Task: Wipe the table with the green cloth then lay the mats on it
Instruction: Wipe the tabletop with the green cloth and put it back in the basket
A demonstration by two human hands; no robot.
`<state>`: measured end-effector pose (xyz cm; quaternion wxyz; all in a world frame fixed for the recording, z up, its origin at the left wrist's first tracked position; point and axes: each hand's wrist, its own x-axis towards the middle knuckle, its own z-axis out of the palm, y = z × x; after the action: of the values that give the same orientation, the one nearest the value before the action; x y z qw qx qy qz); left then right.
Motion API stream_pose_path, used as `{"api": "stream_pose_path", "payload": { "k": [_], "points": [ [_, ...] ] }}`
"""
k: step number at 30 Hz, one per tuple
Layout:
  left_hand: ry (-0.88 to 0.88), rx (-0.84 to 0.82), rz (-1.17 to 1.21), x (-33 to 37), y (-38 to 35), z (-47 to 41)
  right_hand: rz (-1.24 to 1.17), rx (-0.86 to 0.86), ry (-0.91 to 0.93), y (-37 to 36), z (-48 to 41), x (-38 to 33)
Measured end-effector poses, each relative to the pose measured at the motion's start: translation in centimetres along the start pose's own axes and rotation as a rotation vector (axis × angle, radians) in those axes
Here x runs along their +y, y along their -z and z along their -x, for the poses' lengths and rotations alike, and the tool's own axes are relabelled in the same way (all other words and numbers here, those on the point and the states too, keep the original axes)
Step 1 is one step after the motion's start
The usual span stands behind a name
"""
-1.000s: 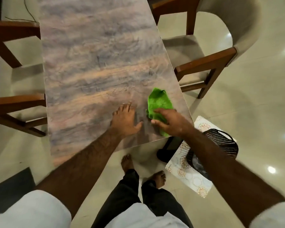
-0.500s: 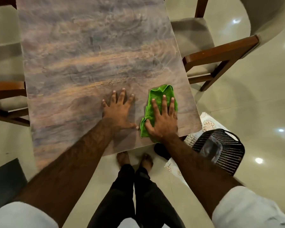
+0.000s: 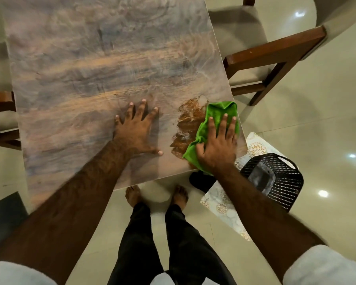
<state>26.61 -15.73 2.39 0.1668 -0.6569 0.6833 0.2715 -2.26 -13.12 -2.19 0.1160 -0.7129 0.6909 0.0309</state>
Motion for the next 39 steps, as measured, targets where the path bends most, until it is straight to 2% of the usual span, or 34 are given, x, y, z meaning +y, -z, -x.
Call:
{"api": "stream_pose_path", "payload": {
  "k": [3,9,16,19,23,29,35,39],
  "points": [
    [-0.001,-0.003,-0.014,0.0,-0.1,-0.1,-0.075,-0.006,-0.022,1.0,-2.5,0.6],
    [0.012,-0.007,-0.014,-0.1,-0.1,-0.3,-0.029,0.013,-0.016,1.3,-5.3,-2.9],
    [0.003,-0.008,0.004,0.0,-0.3,-0.2,-0.003,-0.046,0.25,-0.5,0.2,-3.2],
    [-0.008,-0.01,0.005,0.0,-0.2,0.0,0.018,-0.039,0.18,-0.4,1.4,-0.5],
    [-0.011,-0.02,0.008,-0.1,0.1,0.3,0.01,-0.036,0.065,1.2,-2.0,2.1],
    [-0.025,0.03,0.015,-0.2,-0.3,0.6,0.006,0.026,0.066,1.7,-6.7,-1.9],
    [-0.019,0.05,0.029,-0.4,-0.6,0.6,0.013,-0.03,0.317,-0.2,0.0,-6.1],
    [-0.016,0.061,0.021,-0.3,-0.6,0.6,0.02,-0.031,0.296,-0.9,3.7,-3.0]
  ]
}}
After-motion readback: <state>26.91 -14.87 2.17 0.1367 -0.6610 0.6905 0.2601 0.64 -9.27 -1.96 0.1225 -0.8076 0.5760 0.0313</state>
